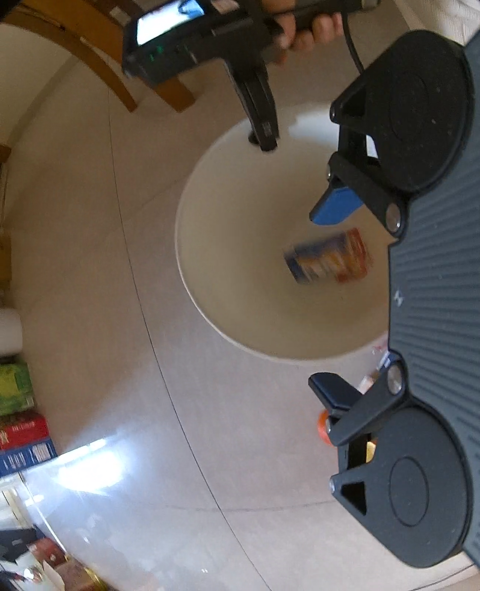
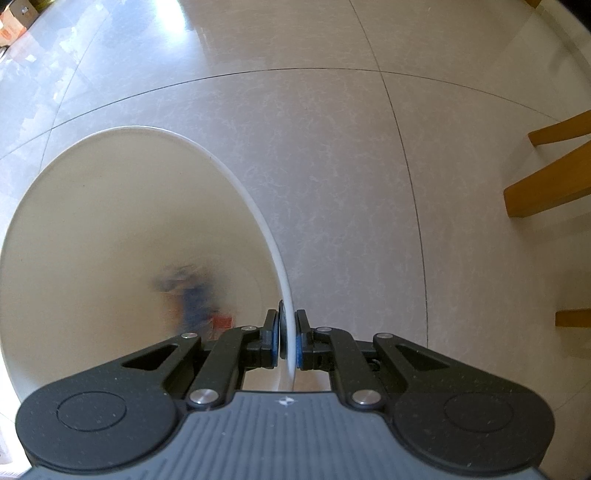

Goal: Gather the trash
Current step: 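Lift the carton into the bucket and open the left gripper, then grasp the red cartoon-face can with the left gripper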

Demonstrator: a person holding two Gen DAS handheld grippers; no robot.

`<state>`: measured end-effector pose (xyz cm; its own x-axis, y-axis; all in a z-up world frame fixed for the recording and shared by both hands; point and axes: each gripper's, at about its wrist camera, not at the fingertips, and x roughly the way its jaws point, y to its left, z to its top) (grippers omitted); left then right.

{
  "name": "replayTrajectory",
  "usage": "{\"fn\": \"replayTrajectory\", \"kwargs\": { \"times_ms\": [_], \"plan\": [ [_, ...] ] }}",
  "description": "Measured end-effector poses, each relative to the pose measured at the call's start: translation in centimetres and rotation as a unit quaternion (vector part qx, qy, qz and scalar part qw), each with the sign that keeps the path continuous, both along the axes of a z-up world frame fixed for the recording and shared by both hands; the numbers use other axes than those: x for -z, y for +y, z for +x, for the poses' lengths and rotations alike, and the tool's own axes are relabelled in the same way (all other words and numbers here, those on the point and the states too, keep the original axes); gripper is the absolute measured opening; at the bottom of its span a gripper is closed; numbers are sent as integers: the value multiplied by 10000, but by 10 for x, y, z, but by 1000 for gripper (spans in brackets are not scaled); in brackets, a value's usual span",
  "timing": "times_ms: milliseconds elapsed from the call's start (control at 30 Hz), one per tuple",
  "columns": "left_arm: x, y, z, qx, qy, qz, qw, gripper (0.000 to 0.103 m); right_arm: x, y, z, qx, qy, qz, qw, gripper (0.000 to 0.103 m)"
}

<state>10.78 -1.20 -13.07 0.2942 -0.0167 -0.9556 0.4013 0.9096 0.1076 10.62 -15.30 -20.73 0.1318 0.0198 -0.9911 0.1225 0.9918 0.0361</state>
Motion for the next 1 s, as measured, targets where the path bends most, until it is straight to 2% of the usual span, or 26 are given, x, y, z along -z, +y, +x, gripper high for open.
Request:
{"fn": "replayTrajectory", "kwargs": {
  "times_ms": [167, 233, 433, 533, 667, 900, 1000],
  "plan": [
    [-3, 29, -3, -366, -122, 197, 9991, 87, 0, 1, 0, -15, -3, -13, 10000, 10],
    [-12, 47, -4, -531, -171, 249, 9981, 87, 0, 1, 0, -17, -4, -12, 10000, 10],
    [7, 90, -14, -1241, -185, 297, 9917, 90, 0, 1, 0, -27, -5, -25, 10000, 10],
    [25, 111, -23, -1598, -149, 326, 9865, 92, 0, 1, 0, -35, -16, -18, 10000, 10],
    [57, 136, -34, -2083, 104, 373, 9773, 92, 0, 1, -1, -57, -32, -38, 10000, 10],
    [123, 162, -53, -2884, 517, 212, 9559, 92, 1, 3, -2, -69, -52, -57, 9999, 10],
    [150, 170, -62, -3078, 662, 210, 9489, 92, 1, 4, -3, -85, -65, -71, 9999, 10]
  ]
}}
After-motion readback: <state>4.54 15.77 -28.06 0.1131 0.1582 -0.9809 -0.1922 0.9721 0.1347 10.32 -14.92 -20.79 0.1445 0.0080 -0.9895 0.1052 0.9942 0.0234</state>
